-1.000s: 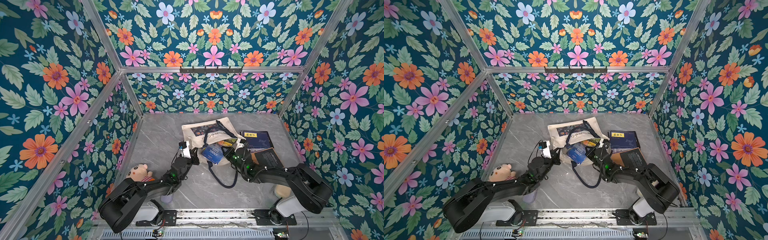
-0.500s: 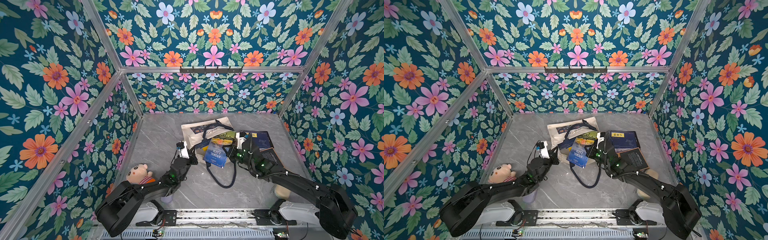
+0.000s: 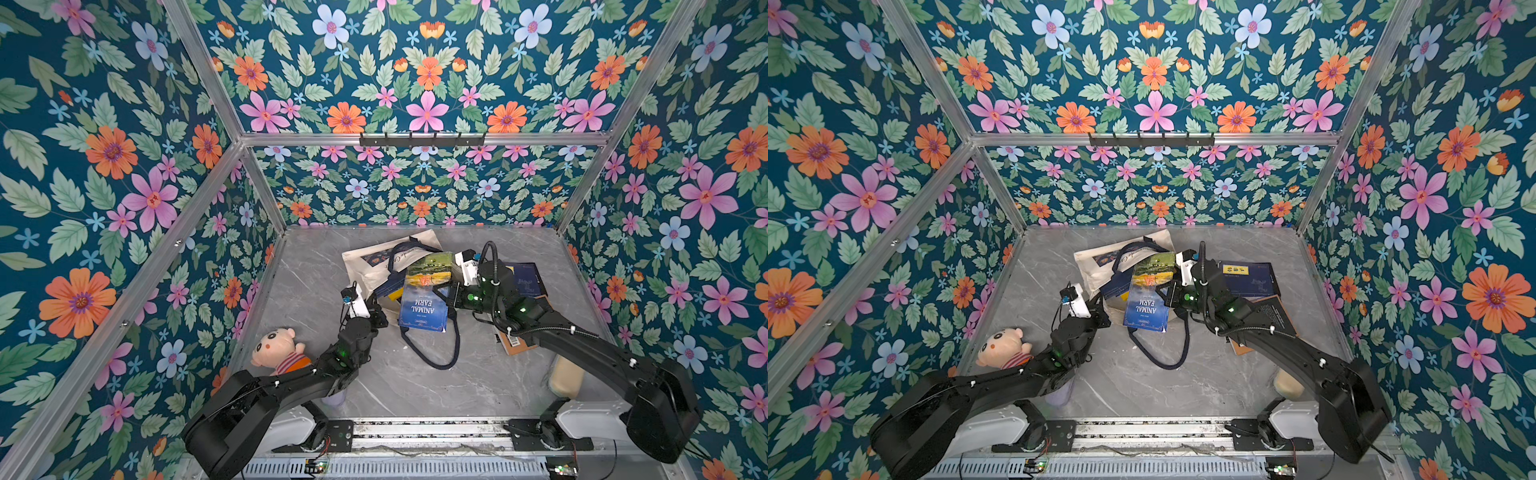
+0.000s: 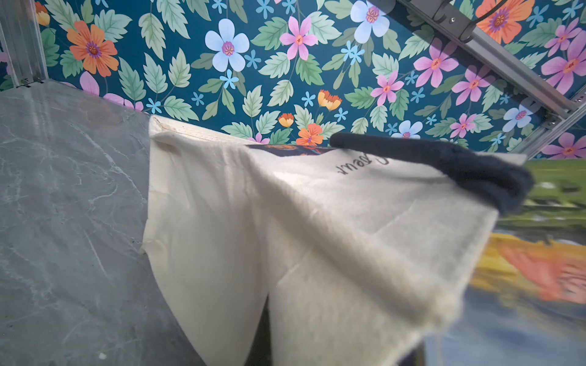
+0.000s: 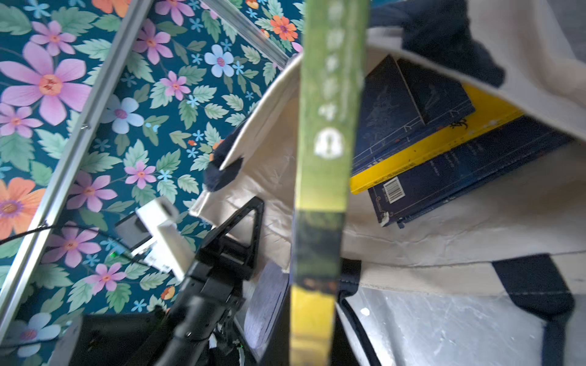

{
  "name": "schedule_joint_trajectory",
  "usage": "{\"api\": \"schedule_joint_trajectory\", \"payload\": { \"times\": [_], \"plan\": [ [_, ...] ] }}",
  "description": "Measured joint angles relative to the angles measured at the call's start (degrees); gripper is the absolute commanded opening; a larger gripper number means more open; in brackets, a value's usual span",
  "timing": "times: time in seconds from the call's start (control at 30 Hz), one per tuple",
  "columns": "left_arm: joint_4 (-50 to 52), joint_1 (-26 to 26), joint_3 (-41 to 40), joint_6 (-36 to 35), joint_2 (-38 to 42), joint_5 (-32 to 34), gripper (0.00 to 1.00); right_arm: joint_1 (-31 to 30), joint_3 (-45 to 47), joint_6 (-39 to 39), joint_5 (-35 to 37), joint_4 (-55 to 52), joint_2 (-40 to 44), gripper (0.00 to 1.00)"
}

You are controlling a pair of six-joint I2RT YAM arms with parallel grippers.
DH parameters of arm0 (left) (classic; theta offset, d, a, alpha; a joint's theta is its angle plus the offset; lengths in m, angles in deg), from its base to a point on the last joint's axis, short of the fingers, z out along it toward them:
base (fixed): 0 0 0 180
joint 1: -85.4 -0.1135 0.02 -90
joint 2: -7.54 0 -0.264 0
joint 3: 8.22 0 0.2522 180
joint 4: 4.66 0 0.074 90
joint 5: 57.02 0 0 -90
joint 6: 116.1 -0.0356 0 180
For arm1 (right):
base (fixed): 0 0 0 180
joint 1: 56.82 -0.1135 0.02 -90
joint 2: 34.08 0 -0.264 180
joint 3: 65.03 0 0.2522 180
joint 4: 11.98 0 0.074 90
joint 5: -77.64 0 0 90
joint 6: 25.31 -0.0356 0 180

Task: Take out the books from the canvas bag
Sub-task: Pick up the book from the canvas bag.

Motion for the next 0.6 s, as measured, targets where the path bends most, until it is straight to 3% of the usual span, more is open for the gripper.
{"api": "schedule_joint_trajectory", "payload": {
  "times": [0.3, 0.6],
  "plan": [
    [0.6, 0.0, 0.5, 1.0, -0.7, 0.5, 0.00, 0.0, 4.5, 2.3, 1.1, -3.5, 14.5, 0.00],
    [1.4, 0.0, 0.8, 1.2, -0.9, 1.5, 0.00, 0.6, 8.1, 1.9, 20.2, -5.3, 28.2, 0.00]
  ]
}}
